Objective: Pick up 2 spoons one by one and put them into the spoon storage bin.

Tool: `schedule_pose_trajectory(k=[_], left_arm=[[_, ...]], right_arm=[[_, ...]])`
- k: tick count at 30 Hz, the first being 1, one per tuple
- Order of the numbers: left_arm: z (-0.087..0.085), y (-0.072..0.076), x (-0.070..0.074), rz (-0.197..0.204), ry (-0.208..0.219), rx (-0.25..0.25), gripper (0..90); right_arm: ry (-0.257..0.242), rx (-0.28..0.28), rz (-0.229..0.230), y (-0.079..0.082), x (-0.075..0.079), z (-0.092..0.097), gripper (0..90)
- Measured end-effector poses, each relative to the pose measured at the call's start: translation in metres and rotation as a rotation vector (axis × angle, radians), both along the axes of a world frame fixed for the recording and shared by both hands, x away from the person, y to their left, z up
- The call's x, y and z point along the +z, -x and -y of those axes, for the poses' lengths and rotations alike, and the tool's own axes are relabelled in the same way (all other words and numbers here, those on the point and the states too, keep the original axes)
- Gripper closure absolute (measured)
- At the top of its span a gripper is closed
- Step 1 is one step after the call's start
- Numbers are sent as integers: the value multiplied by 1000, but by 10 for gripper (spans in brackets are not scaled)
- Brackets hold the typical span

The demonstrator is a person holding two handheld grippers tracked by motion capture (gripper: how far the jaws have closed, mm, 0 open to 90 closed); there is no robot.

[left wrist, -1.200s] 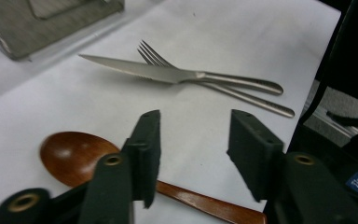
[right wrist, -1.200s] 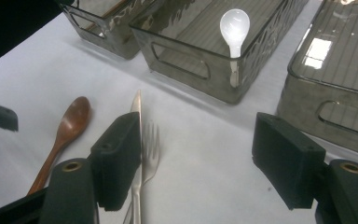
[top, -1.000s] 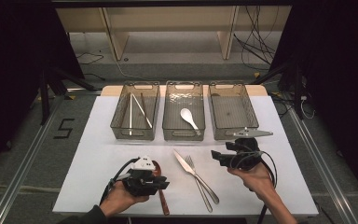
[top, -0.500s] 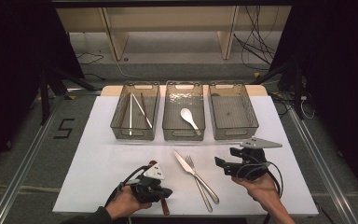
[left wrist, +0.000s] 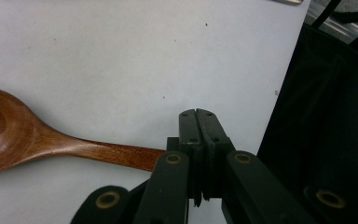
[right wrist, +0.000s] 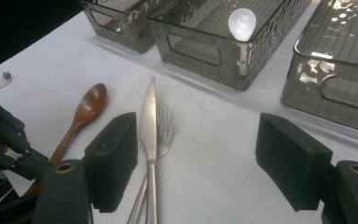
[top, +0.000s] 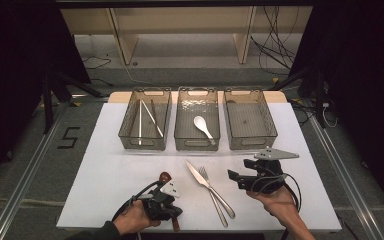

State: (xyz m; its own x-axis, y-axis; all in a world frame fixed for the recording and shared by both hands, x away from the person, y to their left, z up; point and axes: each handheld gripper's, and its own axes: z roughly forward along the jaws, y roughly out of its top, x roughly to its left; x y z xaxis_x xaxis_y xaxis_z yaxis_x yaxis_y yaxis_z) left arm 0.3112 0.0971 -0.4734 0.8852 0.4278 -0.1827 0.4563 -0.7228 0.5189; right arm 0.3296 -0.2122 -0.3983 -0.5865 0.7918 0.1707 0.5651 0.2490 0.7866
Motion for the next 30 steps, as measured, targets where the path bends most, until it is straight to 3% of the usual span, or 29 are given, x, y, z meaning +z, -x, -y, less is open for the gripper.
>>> schedule_pose_trajectory(k=[6, 13, 19, 22, 30], left_arm=[[-8, -4, 1, -23, -71, -10, 884], [-30, -11, 6, -70, -144, 23, 882], [-44, -18, 7, -62, -216, 69, 875], [-51, -22, 7, -66, -228, 98, 874], [-70, -33, 10, -23, -246, 182, 878]], right_arm=[[-2, 3, 2, 0, 0, 0, 306], [-3, 5, 3, 1, 2, 0, 306], [-4, 8, 5, 1, 2, 0, 306], [-5, 7, 3, 1, 2, 0, 307], [-4, 10, 0, 0, 2, 0, 307]])
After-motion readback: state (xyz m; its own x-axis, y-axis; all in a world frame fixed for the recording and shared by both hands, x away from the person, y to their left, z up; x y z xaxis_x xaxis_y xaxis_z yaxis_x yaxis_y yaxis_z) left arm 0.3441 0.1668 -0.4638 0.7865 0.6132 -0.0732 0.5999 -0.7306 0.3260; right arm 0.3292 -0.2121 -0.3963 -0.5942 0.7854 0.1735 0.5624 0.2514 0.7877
